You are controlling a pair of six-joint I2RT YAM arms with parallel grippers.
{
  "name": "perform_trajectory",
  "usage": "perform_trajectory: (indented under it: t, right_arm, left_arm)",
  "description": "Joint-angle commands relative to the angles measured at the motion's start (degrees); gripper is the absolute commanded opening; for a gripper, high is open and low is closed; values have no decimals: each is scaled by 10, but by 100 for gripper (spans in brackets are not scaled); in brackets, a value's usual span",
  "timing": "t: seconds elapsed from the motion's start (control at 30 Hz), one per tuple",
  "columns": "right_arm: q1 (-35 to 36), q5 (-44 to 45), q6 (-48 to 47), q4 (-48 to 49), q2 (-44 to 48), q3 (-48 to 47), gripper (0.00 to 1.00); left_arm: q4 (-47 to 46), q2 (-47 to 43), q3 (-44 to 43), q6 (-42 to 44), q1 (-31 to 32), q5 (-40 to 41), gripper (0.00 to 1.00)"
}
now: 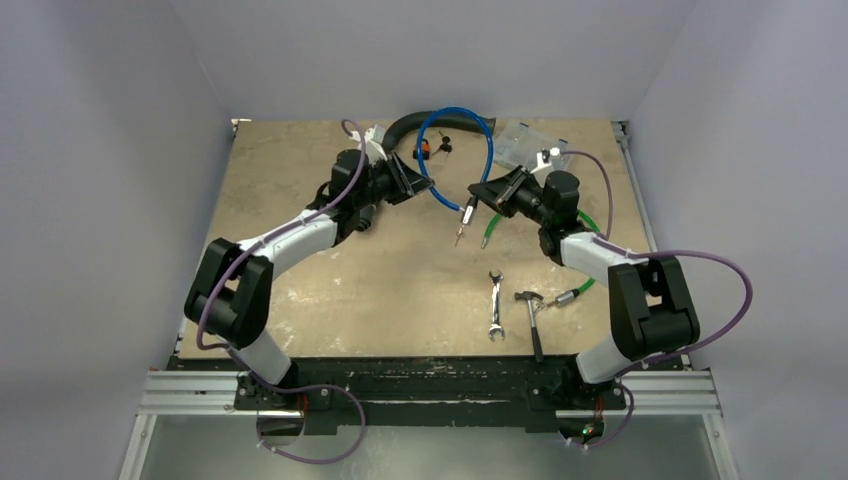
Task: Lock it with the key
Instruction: Lock the lock.
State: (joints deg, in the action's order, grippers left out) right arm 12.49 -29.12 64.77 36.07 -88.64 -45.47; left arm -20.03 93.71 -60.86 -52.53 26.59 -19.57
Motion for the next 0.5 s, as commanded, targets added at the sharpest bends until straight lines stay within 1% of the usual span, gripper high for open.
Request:
perform_trajectory:
  t: [0.0,0.1,0.33,0.47]
  right_arm:
    - [14,-22,-9,69,50,14,0]
    - [9,-26,-14,64,58,20,0]
    - [-20,-25,19,105,52,51,0]
    - [-28,-22,26,125,59,67,0]
  left_arm:
    - [1,31,13,16,13,-101,21]
    - [3,47,5,16,12,-106,25]
    - [17,72,-1,25,-2,-114,31]
    - [13,68,5,31,-7,-119,37]
